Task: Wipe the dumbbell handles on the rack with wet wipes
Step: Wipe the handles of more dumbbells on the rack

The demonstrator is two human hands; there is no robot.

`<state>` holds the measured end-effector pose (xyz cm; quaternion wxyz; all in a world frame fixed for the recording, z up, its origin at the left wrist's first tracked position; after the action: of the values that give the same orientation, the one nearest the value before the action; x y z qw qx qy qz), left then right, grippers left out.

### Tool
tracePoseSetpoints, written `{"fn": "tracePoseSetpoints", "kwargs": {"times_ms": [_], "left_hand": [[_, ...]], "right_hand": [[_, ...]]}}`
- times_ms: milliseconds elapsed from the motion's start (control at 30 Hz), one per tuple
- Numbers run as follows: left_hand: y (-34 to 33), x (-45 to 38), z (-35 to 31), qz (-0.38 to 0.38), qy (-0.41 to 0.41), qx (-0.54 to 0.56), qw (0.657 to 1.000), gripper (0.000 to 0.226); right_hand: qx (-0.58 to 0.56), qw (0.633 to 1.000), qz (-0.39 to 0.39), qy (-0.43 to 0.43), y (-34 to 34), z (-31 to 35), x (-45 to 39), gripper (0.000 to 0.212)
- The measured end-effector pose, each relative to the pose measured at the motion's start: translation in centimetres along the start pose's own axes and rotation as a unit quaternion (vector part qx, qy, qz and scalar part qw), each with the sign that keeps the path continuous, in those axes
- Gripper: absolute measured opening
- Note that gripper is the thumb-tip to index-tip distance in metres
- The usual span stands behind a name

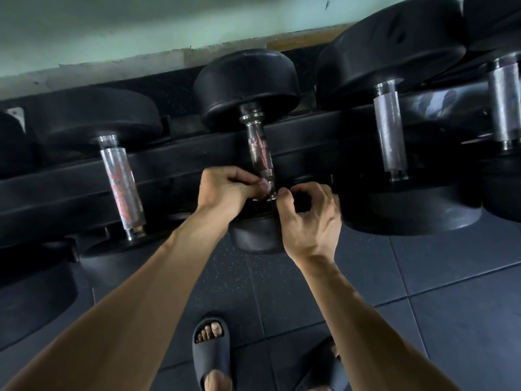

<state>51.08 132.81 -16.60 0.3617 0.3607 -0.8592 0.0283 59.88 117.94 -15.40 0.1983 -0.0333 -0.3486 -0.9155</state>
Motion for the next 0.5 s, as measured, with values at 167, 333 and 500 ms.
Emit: {"fn": "tracePoseSetpoints", "kwargs": {"times_ms": [167,333,500], "left_hand": [[1.2,-3.1,-2.7,-0.093,-0.001,0.224,0.97,0.019],[0.6,-1.0,-1.2,-0.058,0.006,0.174,0.983,0.018],[1.3,-3.9,-3.1,-0.141,0.003,0.227,0.964,0.023]], "right_hand": [[0.003,1.0,0.003,0.006,-0.1,0.0,0.1,0.058],[0.001,1.0,-0.004,0.002,0.1,0.0,0.1,0.055],[0.006,1.0,0.0,0.002,-0.1,-0.1,0.1,0.058]]}}
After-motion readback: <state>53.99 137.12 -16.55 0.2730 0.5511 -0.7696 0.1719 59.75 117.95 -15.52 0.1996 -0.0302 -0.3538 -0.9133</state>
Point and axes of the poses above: each hand's wrist, its own x-axis away from the middle knuckle, its own y-axis out of the back of the hand, z = x × y, the point moved 7 cm from there along -x, towards the middle knuckle, and after that the axes turned 4 degrees about z, right-handed, at the moved point
